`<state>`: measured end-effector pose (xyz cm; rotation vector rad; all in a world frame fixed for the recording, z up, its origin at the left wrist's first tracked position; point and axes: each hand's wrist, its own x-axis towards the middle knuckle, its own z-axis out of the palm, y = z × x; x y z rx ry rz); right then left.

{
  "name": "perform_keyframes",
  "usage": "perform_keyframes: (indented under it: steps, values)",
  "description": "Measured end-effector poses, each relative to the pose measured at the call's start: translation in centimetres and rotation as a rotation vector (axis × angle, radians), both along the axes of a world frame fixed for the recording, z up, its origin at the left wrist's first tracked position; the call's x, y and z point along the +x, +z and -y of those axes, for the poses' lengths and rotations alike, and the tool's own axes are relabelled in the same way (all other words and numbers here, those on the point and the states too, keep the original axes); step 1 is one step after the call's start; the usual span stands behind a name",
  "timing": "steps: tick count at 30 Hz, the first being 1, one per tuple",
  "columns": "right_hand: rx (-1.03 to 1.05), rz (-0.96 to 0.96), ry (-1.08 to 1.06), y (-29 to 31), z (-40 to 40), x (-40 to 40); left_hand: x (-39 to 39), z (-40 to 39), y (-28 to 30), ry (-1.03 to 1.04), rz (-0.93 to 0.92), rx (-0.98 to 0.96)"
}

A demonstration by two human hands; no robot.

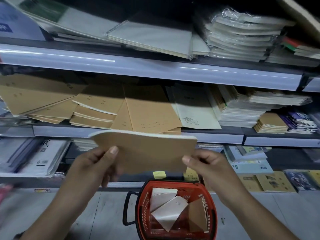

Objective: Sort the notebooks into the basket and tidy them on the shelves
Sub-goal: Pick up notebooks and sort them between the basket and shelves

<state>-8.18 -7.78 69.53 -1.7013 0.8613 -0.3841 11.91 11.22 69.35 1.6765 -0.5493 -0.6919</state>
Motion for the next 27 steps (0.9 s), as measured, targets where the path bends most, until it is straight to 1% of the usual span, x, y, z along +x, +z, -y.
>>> perform_keyframes:
  steps: [1, 2, 4, 5, 6, 7, 9, 10, 11, 13, 16, 18, 21, 24, 27]
  values:
    - [-0.017, -0.032, -0.012, -0.4, -0.2, 0.2, 0.0, 0.4, 0.2, 0.050, 0.089, 0.093]
    - [0.018, -0.024, -0.031, -0.7, -0.4, 0.4, 0.2, 0.8, -0.2, 0.095, 0.152, 0.179]
    - [0.204, 0.051, -0.088, -1.2, -0.9, 0.9, 0.6, 1.3, -1.0, 0.120, 0.163, 0.273]
    - [0.331, 0.083, -0.146, -1.5, -1.1, 1.2, 0.6, 1.4, -1.4, 0.104, 0.116, 0.277]
    - [0.446, 0.112, -0.211, -1.9, -1.2, 1.5, 0.7, 1.3, -2.0, 0.070, 0.024, 0.258]
    - [0.528, 0.139, -0.270, -2.2, -1.2, 1.8, 0.6, 1.1, -2.6, 0.013, -0.109, 0.225]
    - [0.630, 0.185, -0.333, -2.8, -1.0, 2.6, -0.1, 0.4, -3.7, -0.147, -0.400, 0.176]
    - [0.662, 0.205, -0.349, -2.9, -0.8, 3.1, -0.7, 0.0, -4.2, -0.203, -0.504, 0.169]
    - [0.682, 0.219, -0.355, -2.8, -0.6, 3.7, -1.2, -0.3, -4.5, -0.224, -0.525, 0.166]
    - [0.683, 0.228, -0.356, -2.6, 0.3, 5.0, -1.2, -0.2, -4.5, -0.196, -0.410, 0.164]
    - [0.591, 0.241, -0.353, -2.5, 2.3, 7.7, 1.1, 1.5, -3.1, -0.107, -0.223, 0.123]
    - [0.540, 0.241, -0.321, -2.2, 4.1, 10.0, 4.0, 3.8, -1.7, -0.036, -0.122, 0.104]
    - [0.465, 0.161, -0.266, -1.9, 6.8, 14.2, 9.3, 7.9, -0.9, 0.050, 0.048, 0.109]
    - [0.341, 0.047, -0.248, -2.5, 8.7, 18.2, 14.6, 11.8, -1.9, 0.131, 0.297, 0.219]
    - [0.107, -0.118, -0.200, -3.9, 10.3, 20.9, 17.2, 14.6, -3.1, 0.114, 0.588, 0.404]
